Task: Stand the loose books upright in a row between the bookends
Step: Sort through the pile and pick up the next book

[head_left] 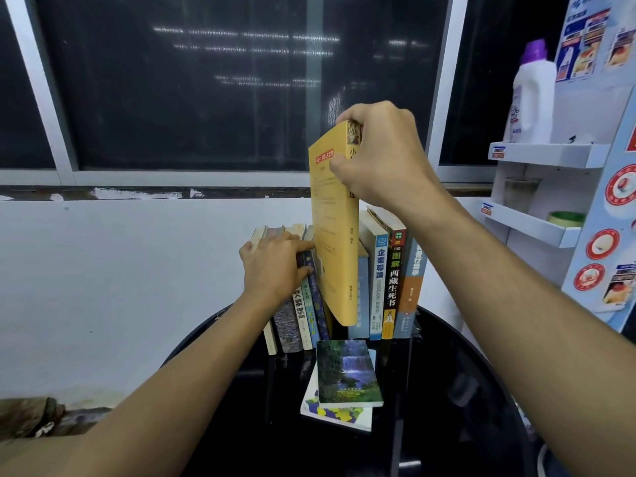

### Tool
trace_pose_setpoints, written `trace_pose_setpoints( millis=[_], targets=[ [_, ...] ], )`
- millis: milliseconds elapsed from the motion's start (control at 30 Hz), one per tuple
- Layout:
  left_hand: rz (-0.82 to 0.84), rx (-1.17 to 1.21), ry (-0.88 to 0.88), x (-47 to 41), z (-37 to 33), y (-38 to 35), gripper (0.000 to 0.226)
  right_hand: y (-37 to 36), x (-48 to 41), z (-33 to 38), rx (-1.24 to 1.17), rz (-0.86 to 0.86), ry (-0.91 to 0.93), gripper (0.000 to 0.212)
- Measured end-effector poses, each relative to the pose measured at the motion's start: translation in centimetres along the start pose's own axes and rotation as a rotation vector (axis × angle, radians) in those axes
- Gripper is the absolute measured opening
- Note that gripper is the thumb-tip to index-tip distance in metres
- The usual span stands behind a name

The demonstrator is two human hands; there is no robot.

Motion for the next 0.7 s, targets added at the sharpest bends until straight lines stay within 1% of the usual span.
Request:
trace_pose_setpoints(
  millis=[333, 533, 700],
  targets=[
    [0.023, 0.001, 0.017, 0.1, 0.6, 0.4, 0.046, -0.9, 1.0, -0.6, 0.028, 0.0, -0.022, 0.043],
    [0.024, 0.005, 0.026, 0.1, 0.6, 0.4, 0.047, -2.8, 1.9, -2.0, 0.015, -0.037, -0.028, 0.035],
    [0.031, 0.005, 0.026, 0.2, 0.6, 0.6, 0.047, -4.7, 3.2, -2.8, -0.005, -0.095, 0.011, 0.039]
  ],
)
Point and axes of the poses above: each hand's wrist, its own x-axis away from the middle knuckle, its own y-axis out of the back of the hand, z = x × y, the point moved 7 cm from there along -x, towards the middle knuckle, and after that the axes turned 14 degrees about y, right-handed, at the moved point
